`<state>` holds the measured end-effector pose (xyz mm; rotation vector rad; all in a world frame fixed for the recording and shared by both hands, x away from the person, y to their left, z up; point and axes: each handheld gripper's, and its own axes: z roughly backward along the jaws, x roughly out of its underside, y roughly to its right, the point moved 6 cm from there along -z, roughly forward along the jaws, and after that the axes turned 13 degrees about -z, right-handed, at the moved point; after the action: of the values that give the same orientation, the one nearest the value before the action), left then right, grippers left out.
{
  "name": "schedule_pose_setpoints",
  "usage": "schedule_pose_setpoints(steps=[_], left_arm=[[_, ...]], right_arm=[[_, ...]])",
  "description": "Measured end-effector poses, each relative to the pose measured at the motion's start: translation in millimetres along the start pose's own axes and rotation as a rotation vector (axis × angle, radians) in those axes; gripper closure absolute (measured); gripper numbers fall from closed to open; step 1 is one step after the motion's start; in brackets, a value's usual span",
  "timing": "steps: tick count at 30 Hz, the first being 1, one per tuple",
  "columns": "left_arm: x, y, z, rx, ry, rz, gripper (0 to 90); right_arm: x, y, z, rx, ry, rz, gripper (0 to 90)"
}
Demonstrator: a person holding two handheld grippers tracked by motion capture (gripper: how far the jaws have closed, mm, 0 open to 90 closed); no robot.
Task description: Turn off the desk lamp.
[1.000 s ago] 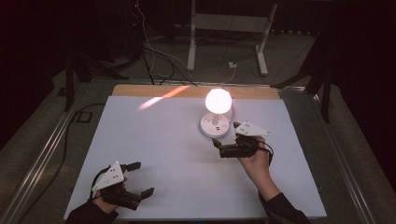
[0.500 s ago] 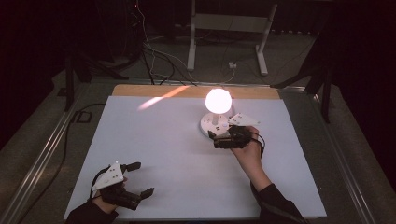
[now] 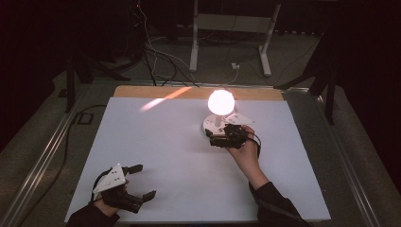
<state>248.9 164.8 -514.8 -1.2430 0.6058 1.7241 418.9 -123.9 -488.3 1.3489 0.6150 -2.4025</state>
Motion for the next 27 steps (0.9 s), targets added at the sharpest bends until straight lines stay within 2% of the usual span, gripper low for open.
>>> schedule_pose_setpoints(steps=[1,2,3,5,6,7,8,9,10,11,12,13,14,16,17,19,23,27], left_arm=[[0.0,0.0,0.1,0.001,0.0,0.0,0.5],[-0.2,-0.1,0.2,0.001,0.0,0.0,0.5],[-0.3,-0.2,0.3,0.0,0.003,0.002,0.5],[0.0,-0.1,0.3,0.0,0.001,0.003,0.5],[0.0,-0.1,0.3,0.0,0.001,0.003,0.5],[-0.3,-0.1,0.3,0.001,0.002,0.001,0.5],[-0.3,-0.1,0.3,0.001,0.002,0.001,0.5],[-0.3,-0.1,0.3,0.001,0.003,0.002,0.5],[-0.1,-0.1,0.2,0.001,0.001,0.003,0.5],[-0.1,-0.1,0.2,0.001,0.001,0.003,0.5],[0.3,-0.3,0.1,-0.002,-0.003,0.002,0.5],[0.3,-0.4,0.0,-0.001,-0.002,0.003,0.5],[0.0,-0.5,0.3,-0.001,0.0,0.005,0.5],[-0.2,-0.6,0.6,-0.001,0.004,0.007,0.5],[-0.1,-0.6,0.6,-0.002,0.003,0.008,0.5],[0.0,-0.5,0.6,-0.001,0.002,0.007,0.5],[0.0,-0.5,0.6,-0.002,0.002,0.008,0.5],[-0.3,-0.6,0.7,0.001,0.005,0.009,0.5]], right_arm=[[-0.7,0.0,-1.7,0.003,-0.004,-0.011,12.2],[-0.7,0.0,-1.7,0.003,-0.004,-0.011,12.2],[-0.8,1.0,-2.9,0.041,-0.012,0.002,16.9],[-0.4,2.1,-4.6,0.052,-0.022,-0.018,25.3],[-0.4,2.1,-4.6,0.052,-0.022,-0.018,25.3],[0.1,3.2,-6.0,0.065,-0.025,-0.028,32.9],[0.1,3.2,-6.0,0.065,-0.025,-0.028,32.9],[1.3,4.0,-7.8,0.075,-0.035,-0.026,43.0],[2.0,4.6,-9.1,0.08,-0.036,-0.024,47.2],[2.0,4.6,-9.1,0.08,-0.036,-0.024,47.2],[4.1,5.8,-12.3,0.089,-0.058,-0.023,57.2],[4.1,5.8,-12.3,0.089,-0.058,-0.023,57.2],[4.9,6.4,-13.5,0.092,-0.06,-0.026,61.3],[7.6,8.3,-17.9,0.101,-0.077,-0.028,74.4],[8.7,8.8,-19.4,0.102,-0.087,-0.029,78.2],[10.6,8.8,-22.0,0.099,-0.1,-0.032,80.9],[13.1,10.4,-26.6,0.123,-0.112,-0.035,88.9],[14.4,10.9,-30.2,0.135,-0.12,-0.031,89.5]])
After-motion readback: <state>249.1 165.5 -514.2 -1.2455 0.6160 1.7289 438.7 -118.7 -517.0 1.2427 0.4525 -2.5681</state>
